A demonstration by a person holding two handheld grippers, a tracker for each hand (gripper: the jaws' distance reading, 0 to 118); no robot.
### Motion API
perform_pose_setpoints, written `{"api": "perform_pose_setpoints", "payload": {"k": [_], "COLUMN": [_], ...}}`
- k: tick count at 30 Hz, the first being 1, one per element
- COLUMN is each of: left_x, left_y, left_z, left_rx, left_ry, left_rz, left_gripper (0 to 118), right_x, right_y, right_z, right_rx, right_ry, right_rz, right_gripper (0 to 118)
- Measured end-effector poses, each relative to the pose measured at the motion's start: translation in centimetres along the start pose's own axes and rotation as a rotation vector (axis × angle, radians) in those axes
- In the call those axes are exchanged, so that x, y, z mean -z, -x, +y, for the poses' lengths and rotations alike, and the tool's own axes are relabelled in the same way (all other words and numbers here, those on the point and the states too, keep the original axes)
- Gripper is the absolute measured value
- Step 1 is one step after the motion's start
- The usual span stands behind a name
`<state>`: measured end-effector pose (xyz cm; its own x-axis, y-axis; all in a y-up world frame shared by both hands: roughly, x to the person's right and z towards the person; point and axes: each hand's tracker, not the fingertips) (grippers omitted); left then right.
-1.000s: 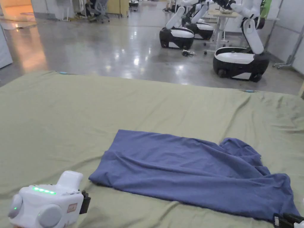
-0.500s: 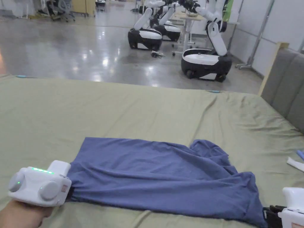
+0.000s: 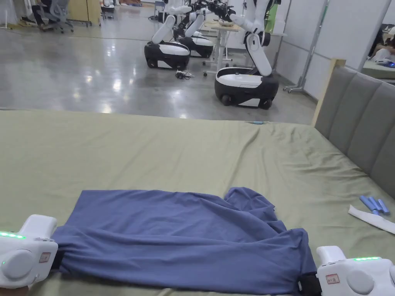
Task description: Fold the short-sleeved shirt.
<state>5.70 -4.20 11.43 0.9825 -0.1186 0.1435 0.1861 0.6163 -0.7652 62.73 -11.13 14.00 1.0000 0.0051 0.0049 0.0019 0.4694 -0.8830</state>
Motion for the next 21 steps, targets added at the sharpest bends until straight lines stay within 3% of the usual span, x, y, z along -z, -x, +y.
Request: {"api": "perform_pose_setpoints", "payload": {"k": [1, 3, 14, 21], "left_x": [0.6, 0.1, -8.8, -10.0], "left_y": [0.4, 0.4, 1.9, 1.8], "left_z": [0.0, -0.2, -0.5, -5.8], "left_rx": [-0.001, 0.004, 0.010, 0.081], "left_ry": [0.012, 0.018, -0.086, 0.055], "left_rz": [-0.009, -0.009, -0.041, -0.098], "left_gripper": [9, 8, 8, 8], "right_x": [-0.5, -1.6, -14.1, -13.3], "right_y": [0.0, -0.4, 0.2, -0.7], "right_z": [0.0, 0.5, 0.6, -4.1], "right_rx": [0.016, 0.057, -0.035, -0.047], "right_ry": [-0.018, -0.024, -0.177, -0.053], "right_rz": [0.002, 0.068, 0.052, 0.070], "right_gripper": [38, 6, 6, 6]}}
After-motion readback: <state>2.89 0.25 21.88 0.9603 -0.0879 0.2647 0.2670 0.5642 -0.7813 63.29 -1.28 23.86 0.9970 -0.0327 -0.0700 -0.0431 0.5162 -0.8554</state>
